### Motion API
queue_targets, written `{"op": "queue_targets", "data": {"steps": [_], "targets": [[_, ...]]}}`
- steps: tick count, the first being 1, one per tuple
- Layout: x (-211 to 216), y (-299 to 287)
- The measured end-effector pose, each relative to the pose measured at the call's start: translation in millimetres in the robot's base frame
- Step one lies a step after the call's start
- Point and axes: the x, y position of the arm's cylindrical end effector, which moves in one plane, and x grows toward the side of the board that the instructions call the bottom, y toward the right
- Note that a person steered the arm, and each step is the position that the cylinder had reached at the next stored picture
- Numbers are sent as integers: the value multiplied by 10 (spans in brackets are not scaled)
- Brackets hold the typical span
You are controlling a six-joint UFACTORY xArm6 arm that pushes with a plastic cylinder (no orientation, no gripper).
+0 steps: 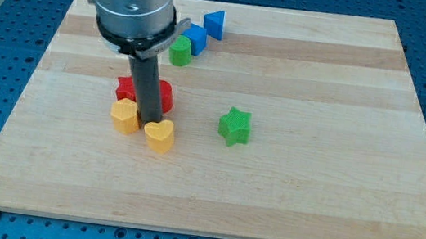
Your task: Put the yellow heart underneath the red circle
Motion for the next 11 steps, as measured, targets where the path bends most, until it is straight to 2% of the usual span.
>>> {"op": "queue_targets", "data": {"steps": [2, 3, 4, 5, 7, 11], "targets": [[29, 949], [235, 1114], [623, 1073], [761, 745], [373, 295], [177, 280]]}}
